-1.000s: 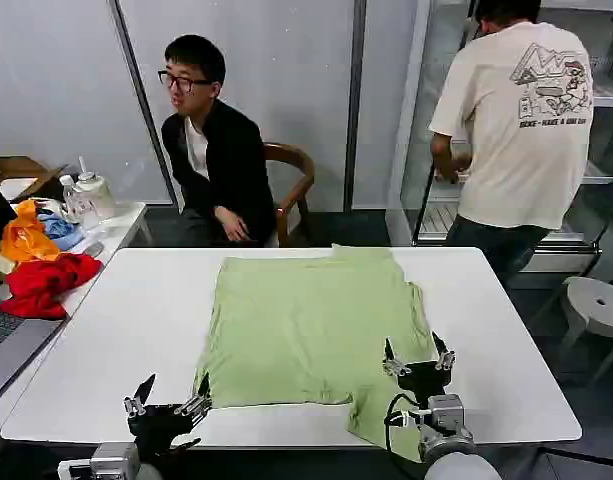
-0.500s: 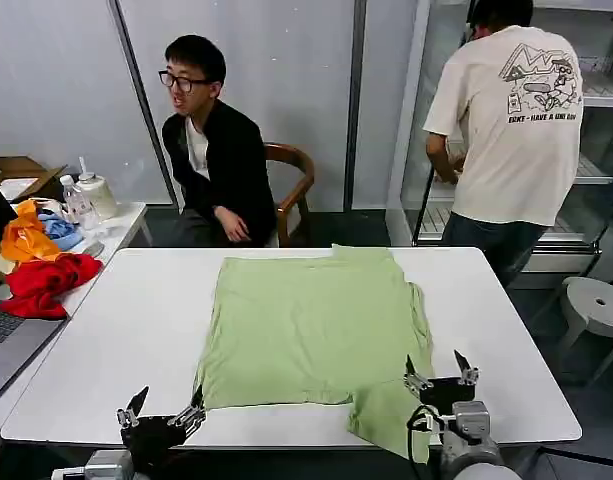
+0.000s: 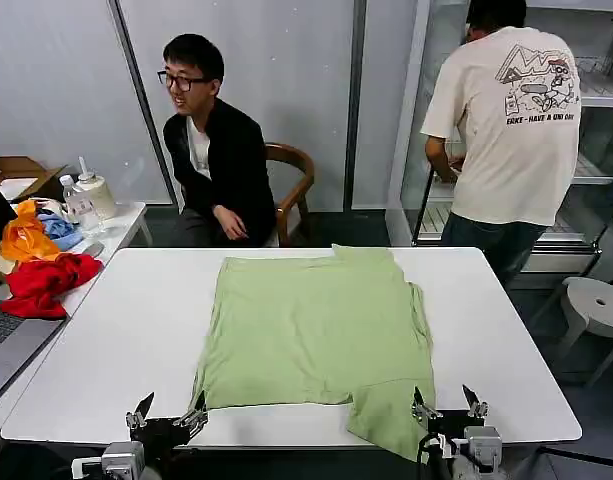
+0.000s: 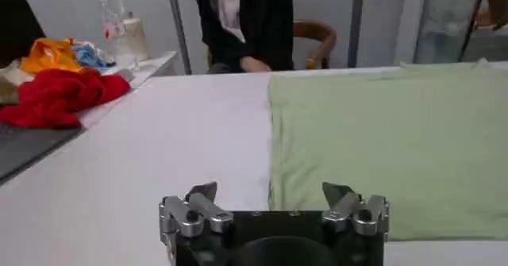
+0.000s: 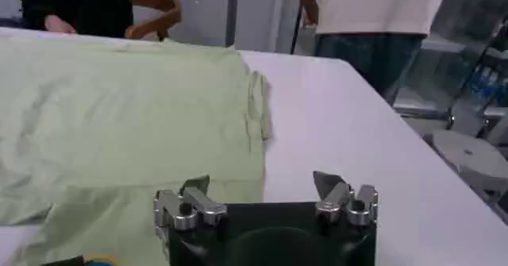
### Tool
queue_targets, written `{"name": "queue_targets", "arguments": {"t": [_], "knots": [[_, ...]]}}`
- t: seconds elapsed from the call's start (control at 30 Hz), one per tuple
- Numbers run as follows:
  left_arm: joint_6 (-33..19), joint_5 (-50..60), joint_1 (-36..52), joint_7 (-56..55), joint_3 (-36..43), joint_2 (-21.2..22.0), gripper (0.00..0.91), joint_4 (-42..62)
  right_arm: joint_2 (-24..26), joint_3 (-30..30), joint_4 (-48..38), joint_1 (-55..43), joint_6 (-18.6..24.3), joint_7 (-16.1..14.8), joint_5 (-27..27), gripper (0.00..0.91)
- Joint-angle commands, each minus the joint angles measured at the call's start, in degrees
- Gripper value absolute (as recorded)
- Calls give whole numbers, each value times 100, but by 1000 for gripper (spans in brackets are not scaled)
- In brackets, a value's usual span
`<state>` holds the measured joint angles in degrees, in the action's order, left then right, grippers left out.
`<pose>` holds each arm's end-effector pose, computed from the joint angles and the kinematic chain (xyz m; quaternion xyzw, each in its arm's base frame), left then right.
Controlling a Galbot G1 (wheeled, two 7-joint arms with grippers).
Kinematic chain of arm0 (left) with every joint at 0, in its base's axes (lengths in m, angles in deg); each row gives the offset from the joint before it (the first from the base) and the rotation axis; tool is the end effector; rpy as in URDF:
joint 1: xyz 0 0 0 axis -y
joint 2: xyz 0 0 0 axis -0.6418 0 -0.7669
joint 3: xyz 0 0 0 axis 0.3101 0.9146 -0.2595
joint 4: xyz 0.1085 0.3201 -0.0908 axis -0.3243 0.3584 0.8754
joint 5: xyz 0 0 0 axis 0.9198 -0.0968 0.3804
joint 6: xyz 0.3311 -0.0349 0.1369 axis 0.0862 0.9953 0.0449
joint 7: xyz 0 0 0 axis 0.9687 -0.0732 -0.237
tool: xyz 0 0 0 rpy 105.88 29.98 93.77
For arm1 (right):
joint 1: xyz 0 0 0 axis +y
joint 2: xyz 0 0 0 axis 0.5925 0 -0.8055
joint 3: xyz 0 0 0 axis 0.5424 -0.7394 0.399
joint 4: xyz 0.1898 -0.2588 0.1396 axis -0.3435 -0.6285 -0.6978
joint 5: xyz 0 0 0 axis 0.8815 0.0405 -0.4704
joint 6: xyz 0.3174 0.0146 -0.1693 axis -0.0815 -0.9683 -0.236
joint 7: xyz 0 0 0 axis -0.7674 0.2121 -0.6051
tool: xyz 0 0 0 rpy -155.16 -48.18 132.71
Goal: Fold and organize the clothes.
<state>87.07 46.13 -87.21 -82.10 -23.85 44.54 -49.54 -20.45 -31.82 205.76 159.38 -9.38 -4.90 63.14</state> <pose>0.1462 0.0212 -0.2355 0.0486 -0.9642 -0.0349 0.2582 0.1560 -0.0070 -0.2507 -0.0388 -0.9608 0.0502 0.2699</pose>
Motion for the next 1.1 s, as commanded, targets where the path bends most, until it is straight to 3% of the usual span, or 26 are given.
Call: {"name": "queue_targets", "arguments": {"t": [0.03,0.77,1.1], "knots": [[0,-47,205,11,83,45,907,226,-90,7,17,186,4,9,-85,907],[-5,-103,676,76,337,241,907,853,-209,-247,-431,-14,170,-64,-264,907],[-5,-84,769,81,441,313,907,1031,-228,-280,-690,-170,214,-93,114,907]]}}
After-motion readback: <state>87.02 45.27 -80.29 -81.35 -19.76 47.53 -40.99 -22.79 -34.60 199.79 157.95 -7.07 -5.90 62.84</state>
